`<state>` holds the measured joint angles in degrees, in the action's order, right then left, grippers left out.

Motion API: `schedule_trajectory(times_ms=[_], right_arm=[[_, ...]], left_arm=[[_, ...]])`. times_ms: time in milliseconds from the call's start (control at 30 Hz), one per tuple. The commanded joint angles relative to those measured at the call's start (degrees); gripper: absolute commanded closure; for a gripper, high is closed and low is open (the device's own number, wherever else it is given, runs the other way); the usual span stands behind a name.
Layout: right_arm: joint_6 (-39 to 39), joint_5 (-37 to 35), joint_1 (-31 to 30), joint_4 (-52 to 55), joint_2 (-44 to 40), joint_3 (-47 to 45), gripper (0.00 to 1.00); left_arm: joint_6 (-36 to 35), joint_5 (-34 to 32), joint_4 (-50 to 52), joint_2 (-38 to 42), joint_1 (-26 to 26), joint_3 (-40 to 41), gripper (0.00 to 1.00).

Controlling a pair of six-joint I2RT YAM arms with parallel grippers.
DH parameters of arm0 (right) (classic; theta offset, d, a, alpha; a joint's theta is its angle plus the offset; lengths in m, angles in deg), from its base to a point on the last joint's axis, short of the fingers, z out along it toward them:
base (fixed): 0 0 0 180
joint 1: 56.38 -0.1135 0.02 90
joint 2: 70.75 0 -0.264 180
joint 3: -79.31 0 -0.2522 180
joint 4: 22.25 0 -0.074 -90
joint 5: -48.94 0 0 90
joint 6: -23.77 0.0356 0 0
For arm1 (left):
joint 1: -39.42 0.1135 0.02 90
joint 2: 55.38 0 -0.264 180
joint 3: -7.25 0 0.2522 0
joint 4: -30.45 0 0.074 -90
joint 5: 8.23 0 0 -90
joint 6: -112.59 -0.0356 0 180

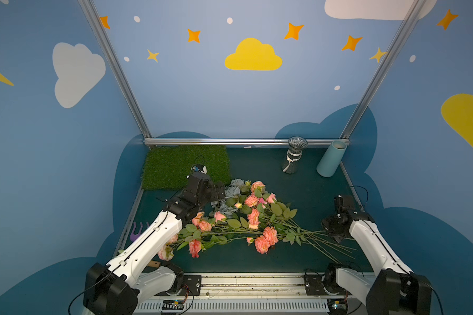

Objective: Place the pink flowers into the vase
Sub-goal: Pick up the flower at the center of the board.

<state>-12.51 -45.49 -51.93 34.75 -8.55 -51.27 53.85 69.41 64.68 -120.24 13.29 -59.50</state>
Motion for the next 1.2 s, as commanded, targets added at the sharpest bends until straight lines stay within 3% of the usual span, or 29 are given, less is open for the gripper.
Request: schedule_trajectory(times_ms=[0,400,967,1167], right_arm=[[-0.4,-0.1,0.7,-2.8,1.1,-1.4,0.59],[-0.1,1.3,1.9,-7.9,9.0,-1.8,0.62],[0.3,7.2,3.2,-10.3,12.4,-0.4,0.99],[2.7,8.7,3.3,-6.5,5.3,0.1,1.0]], left_arm=[[-0.5,0.9,-1.0,-0.4,0.3,0.9,0.0],[-0.6,0.8,-1.1,-0.3,0.7,1.2,0.0],[-0.6,0.9,-1.6,-0.2,0.8,1.5,0.0],[-0.3,1.1,-1.9,-0.3,0.9,1.7,0.0]])
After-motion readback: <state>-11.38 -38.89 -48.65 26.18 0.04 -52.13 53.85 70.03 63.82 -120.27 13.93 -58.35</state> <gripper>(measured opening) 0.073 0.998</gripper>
